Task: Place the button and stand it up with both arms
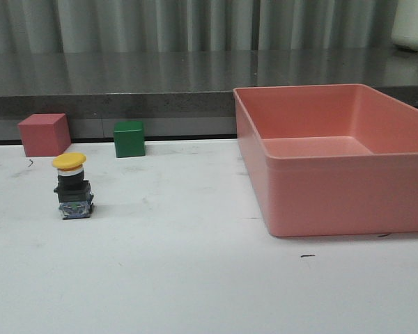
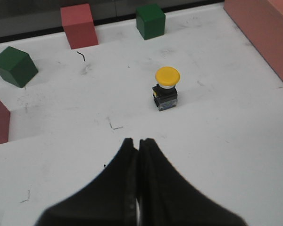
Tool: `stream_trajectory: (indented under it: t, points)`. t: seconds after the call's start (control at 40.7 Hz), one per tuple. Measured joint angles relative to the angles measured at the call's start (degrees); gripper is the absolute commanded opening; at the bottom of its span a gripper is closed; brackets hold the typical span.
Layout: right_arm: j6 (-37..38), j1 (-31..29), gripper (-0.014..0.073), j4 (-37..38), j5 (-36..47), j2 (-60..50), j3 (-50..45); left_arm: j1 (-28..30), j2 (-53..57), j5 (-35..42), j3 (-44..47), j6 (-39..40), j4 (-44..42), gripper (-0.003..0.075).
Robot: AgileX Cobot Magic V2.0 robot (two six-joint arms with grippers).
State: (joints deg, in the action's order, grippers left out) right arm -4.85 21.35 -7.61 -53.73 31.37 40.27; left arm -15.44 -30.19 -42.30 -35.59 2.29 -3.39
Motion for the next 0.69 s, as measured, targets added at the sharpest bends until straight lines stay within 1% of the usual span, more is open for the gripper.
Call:
stream_trajectory:
  t: [0.221,0.344,0.393,0.516,0.614,0.688]
  points:
    - [0.0,0.0,-0.0069,0.0,0.0,0.0,0.0,6.6,11.4,7.2,11.7,0.0,-0.3,-0.0020]
    - [0.0,0.0,-0.0069,0.0,0.0,0.0,0.0,10.3,17.8,15.4,19.8,0.0,-0.8,-0.0020]
    - [0.0,0.0,-0.0069,0.0,0.0,0.0,0.0,11.5,20.1,19.9,23.2,0.0,-0.8,-0.0020]
    - [0.0,0.0,-0.0069,0.0,0.0,0.0,0.0,13.8,25.1,29.0,31.5,0.0,0.9,-0.0020]
    - [0.0,0.0,-0.0069,0.0,0.0,0.0,0.0,14.5,28.4,35.0,35.7,0.0,2.6,-0.0020]
    - [0.0,0.0,-0.0069,0.0,0.0,0.0,0.0,14.6,30.2,37.0,35.7,0.0,3.9,-0.0020]
